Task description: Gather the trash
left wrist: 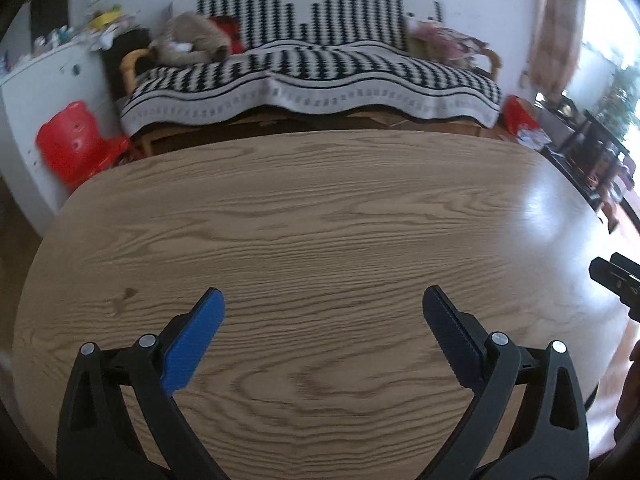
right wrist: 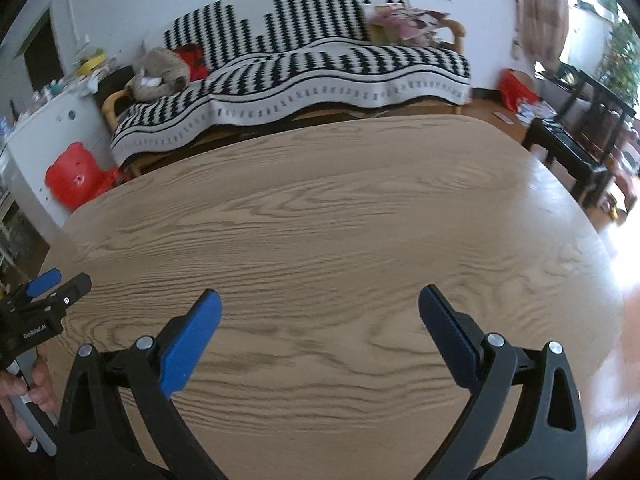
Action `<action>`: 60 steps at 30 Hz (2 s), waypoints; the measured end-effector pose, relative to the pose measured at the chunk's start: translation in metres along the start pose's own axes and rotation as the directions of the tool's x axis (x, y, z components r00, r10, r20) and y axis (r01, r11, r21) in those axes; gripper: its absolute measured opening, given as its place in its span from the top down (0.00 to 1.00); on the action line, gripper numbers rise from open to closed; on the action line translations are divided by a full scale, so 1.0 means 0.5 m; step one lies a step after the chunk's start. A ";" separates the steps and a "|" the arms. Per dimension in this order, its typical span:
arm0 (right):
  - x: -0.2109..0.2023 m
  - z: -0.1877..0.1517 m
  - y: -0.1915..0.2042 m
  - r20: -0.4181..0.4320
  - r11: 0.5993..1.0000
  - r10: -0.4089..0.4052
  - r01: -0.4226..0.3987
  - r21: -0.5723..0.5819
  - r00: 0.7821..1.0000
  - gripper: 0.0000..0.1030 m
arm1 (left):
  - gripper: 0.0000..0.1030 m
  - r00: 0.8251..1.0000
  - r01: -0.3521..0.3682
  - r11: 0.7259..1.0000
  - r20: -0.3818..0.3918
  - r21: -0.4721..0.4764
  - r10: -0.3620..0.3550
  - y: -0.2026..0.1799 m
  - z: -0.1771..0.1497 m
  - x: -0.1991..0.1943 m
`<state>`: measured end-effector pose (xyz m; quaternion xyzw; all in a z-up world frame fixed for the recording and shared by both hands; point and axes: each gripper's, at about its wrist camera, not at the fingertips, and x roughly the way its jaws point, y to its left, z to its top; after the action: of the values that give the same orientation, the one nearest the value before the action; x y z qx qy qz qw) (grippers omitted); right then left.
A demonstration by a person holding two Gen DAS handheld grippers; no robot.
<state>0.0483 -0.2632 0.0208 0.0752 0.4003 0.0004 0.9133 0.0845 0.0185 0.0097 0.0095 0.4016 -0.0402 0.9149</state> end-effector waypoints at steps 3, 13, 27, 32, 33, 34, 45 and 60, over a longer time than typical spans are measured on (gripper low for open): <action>0.019 0.003 0.028 -0.005 1.000 0.010 -0.010 -0.016 1.000 0.07 | 0.06 1.000 -0.010 1.000 -0.011 -0.022 0.010 0.022 -0.003 0.011; 0.041 0.004 0.043 -0.014 1.000 0.014 -0.014 -0.016 1.000 0.07 | 0.06 1.000 -0.002 0.998 -0.027 -0.057 0.000 0.039 -0.001 0.025; 0.022 -0.003 0.018 -0.010 1.000 0.012 -0.012 0.003 1.000 0.07 | 0.06 0.999 -0.002 0.999 -0.040 -0.033 0.001 0.015 -0.013 0.031; 0.017 -0.005 0.013 -0.010 1.000 0.010 -0.010 0.010 1.000 0.07 | 0.06 0.999 -0.001 0.999 -0.043 -0.034 -0.001 0.015 -0.013 0.033; 0.019 -0.004 0.014 -0.010 1.000 0.010 -0.010 0.008 1.000 0.07 | 0.06 0.999 0.000 0.999 -0.043 -0.033 -0.001 0.015 -0.013 0.033; 0.018 -0.005 0.012 -0.011 1.000 0.009 -0.009 0.008 1.000 0.07 | 0.06 0.999 0.000 0.999 -0.043 -0.032 -0.002 0.012 -0.014 0.033; 0.016 -0.005 0.009 -0.011 1.000 0.008 -0.008 0.007 1.000 0.07 | 0.06 0.999 0.000 1.000 -0.044 -0.030 -0.002 0.009 -0.014 0.033; 0.016 -0.005 0.009 -0.012 1.000 0.010 -0.009 0.009 1.000 0.07 | 0.06 0.999 0.001 1.000 -0.046 -0.026 -0.002 0.008 -0.015 0.035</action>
<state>0.0522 -0.2580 0.0139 0.0813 0.4054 0.0034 0.9105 0.0910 0.0216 -0.0085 -0.0019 0.4232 -0.0355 0.9053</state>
